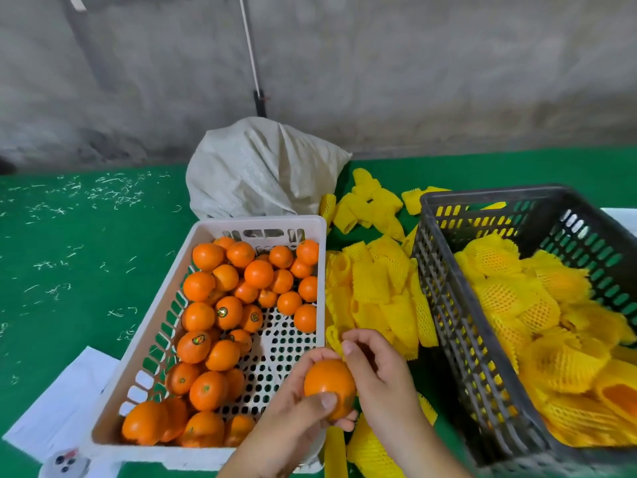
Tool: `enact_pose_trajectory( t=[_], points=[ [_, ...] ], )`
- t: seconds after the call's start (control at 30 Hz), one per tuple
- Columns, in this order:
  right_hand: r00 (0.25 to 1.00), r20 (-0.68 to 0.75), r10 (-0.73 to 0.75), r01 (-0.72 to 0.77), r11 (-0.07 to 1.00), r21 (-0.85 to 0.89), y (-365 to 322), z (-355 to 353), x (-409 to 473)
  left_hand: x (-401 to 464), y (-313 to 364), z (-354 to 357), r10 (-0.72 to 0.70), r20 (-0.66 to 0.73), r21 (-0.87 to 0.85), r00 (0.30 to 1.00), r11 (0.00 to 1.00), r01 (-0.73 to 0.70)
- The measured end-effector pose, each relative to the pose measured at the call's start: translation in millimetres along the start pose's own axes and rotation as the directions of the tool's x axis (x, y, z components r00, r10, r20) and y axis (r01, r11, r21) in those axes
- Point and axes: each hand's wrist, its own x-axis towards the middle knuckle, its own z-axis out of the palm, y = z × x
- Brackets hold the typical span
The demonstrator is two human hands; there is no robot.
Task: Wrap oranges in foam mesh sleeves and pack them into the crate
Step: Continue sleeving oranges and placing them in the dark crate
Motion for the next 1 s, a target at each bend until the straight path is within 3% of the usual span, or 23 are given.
enact_pose_trajectory(
  t=[0.17, 0.37, 0.53, 0.63, 0.77, 0.83, 1.0],
  points=[
    [0.996, 0.080, -0.044, 0.042, 0.999, 0.025, 2, -18, -2, -6, 8, 5, -0.038, 0.025, -0.037, 0.999, 0.999, 0.038],
    [0.984, 0.150, -0.099, 0.150, 0.913, -0.379, 16, -24, -9, -9, 8, 9, -0.059, 0.051, 0.027, 0.997, 0.998, 0.058],
    [0.947, 0.156, -0.281, 0.311, 0.676, -0.668, 14, -28, -15, -10, 6, 13, 0.000, 0.023, 0.113, 1.000, 0.994, -0.002],
    [0.948, 0.078, -0.308, 0.291, 0.746, -0.599, 10, -30, -12, -10, 3, 14, 0.011, -0.002, 0.139, 1.000, 0.990, -0.011],
    [0.987, -0.027, -0.161, 0.147, 0.946, -0.290, 8, -35, -8, -8, -3, 14, 0.031, -0.069, 0.120, 0.997, 0.993, -0.023],
    [0.985, -0.038, -0.167, 0.155, 0.963, -0.220, 7, -38, -7, -7, -6, 15, 0.068, -0.104, 0.161, 0.992, 0.986, -0.051],
    [0.977, -0.056, -0.207, 0.197, 0.969, -0.147, 1, -36, -11, -8, -14, 12, 0.187, -0.155, 0.471, 0.970, 0.877, -0.094]
  ],
)
